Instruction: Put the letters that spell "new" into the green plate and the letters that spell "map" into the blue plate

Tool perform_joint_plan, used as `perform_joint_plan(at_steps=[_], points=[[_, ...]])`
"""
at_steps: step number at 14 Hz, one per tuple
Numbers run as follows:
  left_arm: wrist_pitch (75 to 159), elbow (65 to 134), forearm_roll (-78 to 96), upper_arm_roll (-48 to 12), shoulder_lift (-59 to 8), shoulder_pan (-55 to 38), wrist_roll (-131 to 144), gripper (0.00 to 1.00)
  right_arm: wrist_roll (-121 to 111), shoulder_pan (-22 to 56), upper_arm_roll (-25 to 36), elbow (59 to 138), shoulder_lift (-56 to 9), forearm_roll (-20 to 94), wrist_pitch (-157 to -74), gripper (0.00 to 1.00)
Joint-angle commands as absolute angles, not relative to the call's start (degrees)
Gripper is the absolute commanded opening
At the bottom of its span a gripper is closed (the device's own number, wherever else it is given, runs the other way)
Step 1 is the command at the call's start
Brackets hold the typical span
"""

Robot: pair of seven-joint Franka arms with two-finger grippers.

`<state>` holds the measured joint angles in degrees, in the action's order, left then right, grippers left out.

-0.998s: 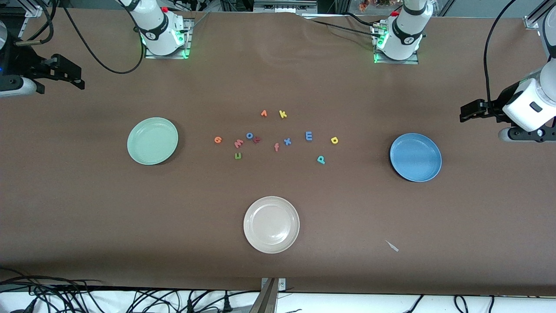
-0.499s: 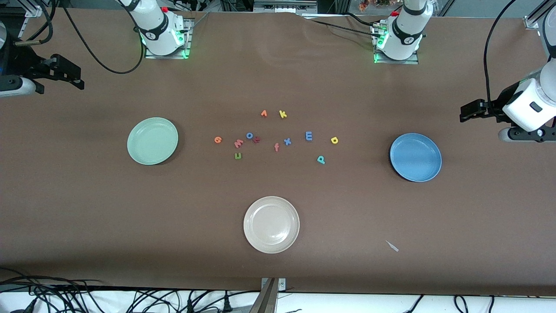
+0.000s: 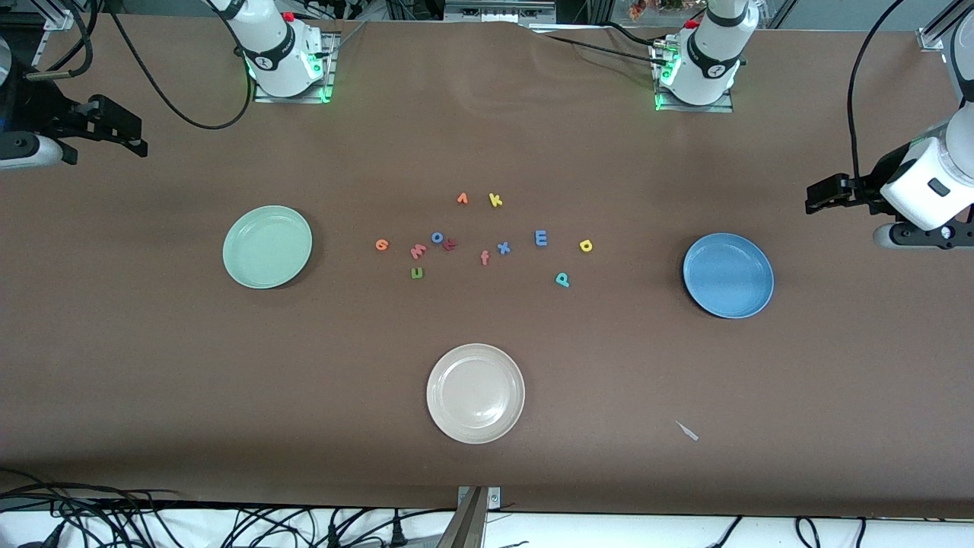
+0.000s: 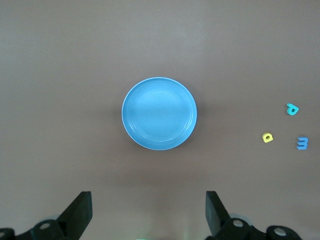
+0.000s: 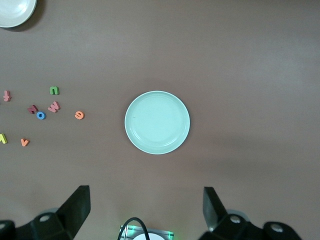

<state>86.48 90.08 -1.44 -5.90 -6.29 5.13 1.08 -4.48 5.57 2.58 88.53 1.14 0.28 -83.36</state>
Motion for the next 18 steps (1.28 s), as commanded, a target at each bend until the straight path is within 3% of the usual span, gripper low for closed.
perform_joint_plan(at_steps=[1, 18], points=[[86.57, 89.82, -0.53, -5.98, -5.80, 5.27, 0.70, 1.00, -4.04, 5.54, 2.64, 87.63, 1.05, 0.35, -83.14, 1.00], [87.28, 89.82, -0.53, -5.98, -5.80, 5.27, 0.70, 1.00, -3.96, 5.10, 2.81, 87.63, 0.26, 0.79, -83.50, 1.00]])
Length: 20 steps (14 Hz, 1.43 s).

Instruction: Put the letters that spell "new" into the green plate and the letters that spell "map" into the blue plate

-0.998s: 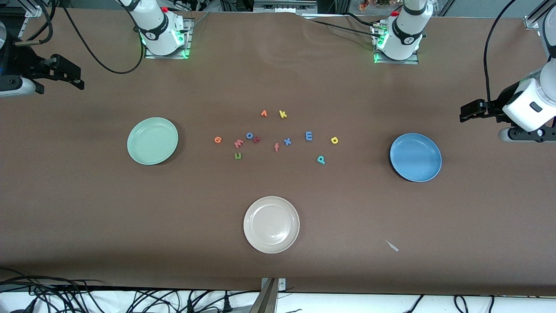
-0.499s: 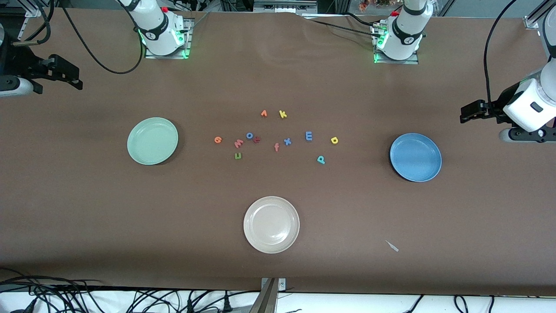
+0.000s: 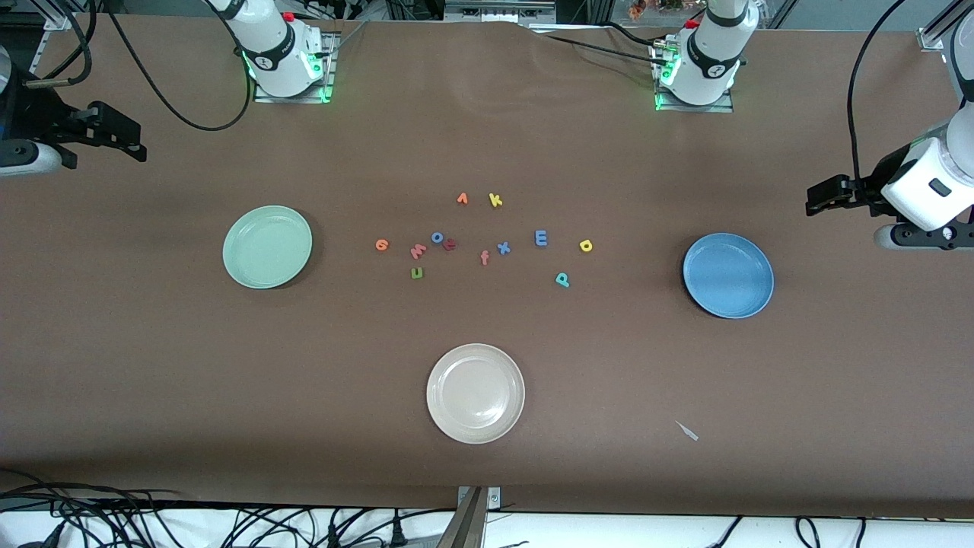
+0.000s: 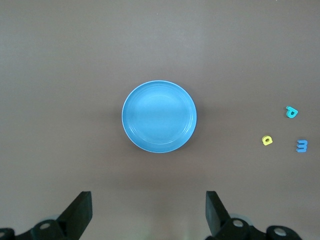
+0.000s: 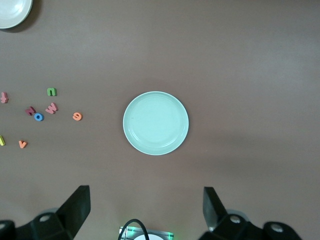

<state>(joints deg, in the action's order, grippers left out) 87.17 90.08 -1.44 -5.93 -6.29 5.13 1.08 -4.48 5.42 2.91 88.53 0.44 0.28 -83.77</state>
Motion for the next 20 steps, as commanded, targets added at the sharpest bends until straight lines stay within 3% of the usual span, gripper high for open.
perform_joint_plan(at_steps=[1, 20], points=[[87.28, 89.82, -0.53, -5.98, -5.80, 5.27, 0.70, 1.00, -3.96, 5.01, 2.81, 87.63, 0.18, 0.88, -83.50, 1.00], [88.50, 90.09, -0.35, -6.06, -5.89, 5.19, 0.70, 1.00, -4.39, 4.13, 3.43, 87.36, -0.35, -1.49, -84.38, 1.00]])
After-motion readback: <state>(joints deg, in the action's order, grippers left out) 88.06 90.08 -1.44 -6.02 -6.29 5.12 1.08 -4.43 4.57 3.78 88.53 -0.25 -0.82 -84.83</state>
